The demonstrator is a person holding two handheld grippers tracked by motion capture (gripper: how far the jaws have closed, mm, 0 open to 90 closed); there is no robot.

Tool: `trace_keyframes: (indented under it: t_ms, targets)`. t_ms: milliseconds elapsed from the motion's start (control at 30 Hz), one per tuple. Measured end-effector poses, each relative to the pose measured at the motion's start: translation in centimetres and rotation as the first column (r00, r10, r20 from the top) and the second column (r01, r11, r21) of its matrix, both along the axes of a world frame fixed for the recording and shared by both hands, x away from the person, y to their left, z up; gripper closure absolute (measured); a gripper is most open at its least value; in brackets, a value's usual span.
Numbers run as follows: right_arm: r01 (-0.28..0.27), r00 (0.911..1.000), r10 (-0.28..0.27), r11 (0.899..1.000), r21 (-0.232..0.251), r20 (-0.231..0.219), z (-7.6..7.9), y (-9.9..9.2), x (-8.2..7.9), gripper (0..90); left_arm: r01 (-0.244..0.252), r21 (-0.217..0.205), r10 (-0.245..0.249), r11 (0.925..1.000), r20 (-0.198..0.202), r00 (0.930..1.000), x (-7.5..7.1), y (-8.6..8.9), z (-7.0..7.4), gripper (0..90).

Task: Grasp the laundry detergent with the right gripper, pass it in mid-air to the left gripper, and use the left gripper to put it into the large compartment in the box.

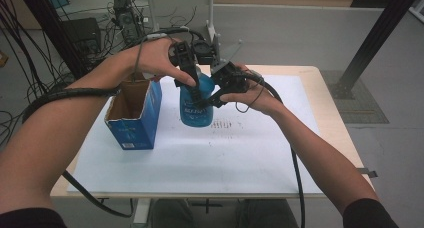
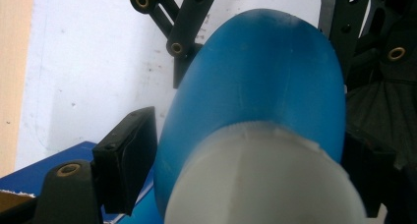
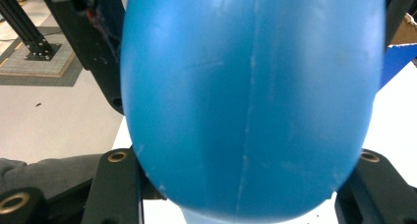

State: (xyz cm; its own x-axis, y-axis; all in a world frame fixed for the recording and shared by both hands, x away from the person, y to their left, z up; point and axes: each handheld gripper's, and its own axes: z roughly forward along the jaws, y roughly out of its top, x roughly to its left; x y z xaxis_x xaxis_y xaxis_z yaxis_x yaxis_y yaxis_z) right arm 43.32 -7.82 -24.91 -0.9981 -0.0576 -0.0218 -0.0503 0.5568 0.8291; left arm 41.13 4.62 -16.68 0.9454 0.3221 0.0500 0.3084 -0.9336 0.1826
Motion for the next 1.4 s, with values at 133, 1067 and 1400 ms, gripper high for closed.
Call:
trace_keyframes:
  t_ms: [133,1067,1400]
  targets:
    - [-0.001,1.0,0.001,1.0,-0.003,0.003,0.0,0.0,0.0,43.1,-0.004,0.001,0.004,1.0,0.006,1.0,-0.1,-0.1,-0.1,25.6]
    - [-0.025,0.9993,0.025,1.0,-0.003,0.026,-0.6,0.5,0.0,42.9,0.018,0.035,-0.017,0.9992,-0.036,0.9992,-0.1,0.3,-0.4,35.1]
    - [-0.013,0.9996,0.013,1.0,-0.004,0.023,-0.8,0.3,0.1,42.8,0.013,0.039,-0.012,0.9992,-0.035,0.9993,0.1,0.2,-0.7,35.2]
